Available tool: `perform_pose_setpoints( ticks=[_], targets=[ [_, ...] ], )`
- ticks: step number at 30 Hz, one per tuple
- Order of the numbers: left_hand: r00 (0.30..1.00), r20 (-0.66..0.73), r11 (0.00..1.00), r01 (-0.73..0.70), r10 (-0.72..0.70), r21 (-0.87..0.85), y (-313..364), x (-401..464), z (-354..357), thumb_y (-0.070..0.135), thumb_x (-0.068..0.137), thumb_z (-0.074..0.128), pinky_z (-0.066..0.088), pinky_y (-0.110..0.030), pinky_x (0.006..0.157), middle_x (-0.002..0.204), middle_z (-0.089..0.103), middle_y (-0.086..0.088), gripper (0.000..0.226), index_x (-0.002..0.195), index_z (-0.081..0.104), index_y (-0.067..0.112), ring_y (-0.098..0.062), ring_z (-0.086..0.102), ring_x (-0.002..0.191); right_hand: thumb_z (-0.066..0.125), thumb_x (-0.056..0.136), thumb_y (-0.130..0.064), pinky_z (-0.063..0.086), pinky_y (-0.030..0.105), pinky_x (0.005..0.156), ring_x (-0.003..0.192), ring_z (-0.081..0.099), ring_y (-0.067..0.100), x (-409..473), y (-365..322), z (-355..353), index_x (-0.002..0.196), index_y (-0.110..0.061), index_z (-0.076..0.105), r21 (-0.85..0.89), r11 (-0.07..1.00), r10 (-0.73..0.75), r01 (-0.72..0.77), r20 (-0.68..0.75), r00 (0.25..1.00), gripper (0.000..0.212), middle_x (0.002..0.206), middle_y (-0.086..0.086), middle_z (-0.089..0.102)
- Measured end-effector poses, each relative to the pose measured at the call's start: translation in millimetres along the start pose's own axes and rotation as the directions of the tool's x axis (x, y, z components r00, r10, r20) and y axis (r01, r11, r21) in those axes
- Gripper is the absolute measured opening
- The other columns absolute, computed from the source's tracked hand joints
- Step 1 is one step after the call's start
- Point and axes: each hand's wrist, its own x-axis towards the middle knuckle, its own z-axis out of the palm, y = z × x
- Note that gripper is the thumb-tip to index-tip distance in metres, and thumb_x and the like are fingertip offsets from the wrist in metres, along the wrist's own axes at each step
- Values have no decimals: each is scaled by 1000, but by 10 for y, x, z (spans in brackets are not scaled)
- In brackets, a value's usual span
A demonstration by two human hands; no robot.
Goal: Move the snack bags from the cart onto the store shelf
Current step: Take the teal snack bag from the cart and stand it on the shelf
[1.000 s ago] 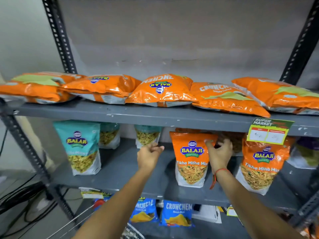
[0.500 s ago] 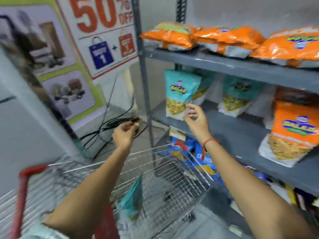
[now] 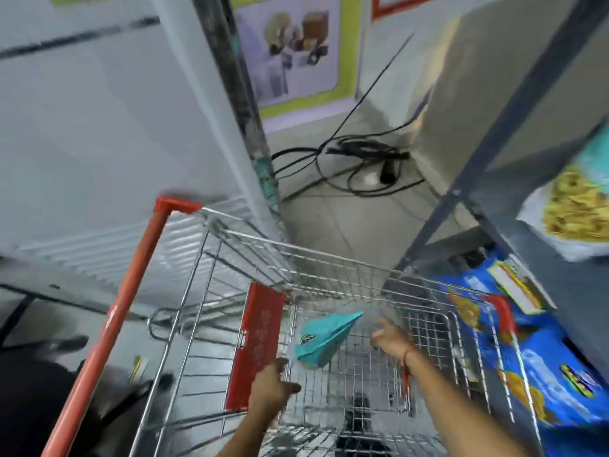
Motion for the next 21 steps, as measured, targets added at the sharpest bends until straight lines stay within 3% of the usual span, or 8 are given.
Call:
perform_pose_setpoints(
  ticks=[3, 5, 7, 9, 11, 14, 18, 21],
  targets=[
    [992, -125, 980, -14, -11, -199, 111, -4, 270, 32, 68, 80, 52, -31, 89, 115, 71, -3, 59, 121, 59, 20, -16, 66, 102, 66, 75, 5, 53, 39, 82, 98, 61, 29, 127, -104, 147, 122, -10, 50, 46, 998, 37, -43, 123, 992, 53, 105, 14, 59],
    [974, -218, 954, -14, -54, -299, 229, -12, 398, 33, 73, 76, 49, -27, 81, 110, 73, 1, 46, 116, 62, 21, -12, 65, 96, 58, 78, 17, 57, 32, 71, 79, 66, 19, 228, -131, 225, 110, -2, 54, 118, 993, -19, -3, 183, 983, 37, 96, 13, 56],
    [948, -299, 944, 4, -108, -329, 319, 16, 482, 31, 78, 71, 48, -27, 78, 106, 74, -1, 35, 111, 65, 20, -15, 66, 92, 52, 78, 22, 60, 25, 65, 67, 70, 12, 326, -115, 292, 99, 1, 59, 18, 992, -125, 124, 114, 986, 30, 92, 14, 60],
    [918, -364, 947, 33, -155, -320, 367, 58, 516, 26, 81, 68, 53, -30, 80, 103, 76, -5, 28, 108, 68, 16, -20, 69, 91, 64, 75, 11, 59, 39, 81, 80, 71, 21, 384, -105, 339, 92, -11, 68, 28, 991, -132, 130, 81, 988, 28, 95, 16, 69],
    [893, -407, 948, 63, -193, -312, 416, 71, 500, 23, 82, 68, 54, -32, 81, 101, 77, -7, 26, 106, 70, 14, -23, 70, 90, 71, 73, 0, 55, 49, 87, 89, 69, 30, 339, -122, 338, 81, -23, 71, 70, 994, -90, 88, 26, 996, 24, 97, 16, 73],
    [880, -439, 953, 47, -181, -298, 432, 82, 454, 20, 83, 66, 49, -31, 77, 100, 77, -11, 24, 104, 71, 10, -29, 70, 91, 72, 75, -8, 58, 47, 82, 83, 71, 27, 233, -133, 324, 88, -12, 73, 63, 988, -141, 143, -31, 990, 14, 93, 14, 75],
    [881, -459, 950, -42, -111, -310, 411, 112, 307, 20, 84, 65, 52, -38, 84, 102, 75, -12, 24, 106, 69, 12, -31, 67, 94, 69, 79, -10, 58, 34, 77, 80, 71, 17, -100, -256, 181, 86, -16, 74, 169, 961, -208, 221, -91, 974, 11, 88, 6, 76],
    [899, -438, 946, -152, 12, -287, 534, 101, 220, 28, 85, 63, 50, -36, 78, 101, 75, -10, 26, 105, 68, 12, -31, 66, 93, 67, 80, -10, 57, 32, 67, 68, 67, 15, -358, -245, -20, 66, -25, 70, 151, 959, -217, 241, -160, 963, 21, 70, -1, 72]
  ],
)
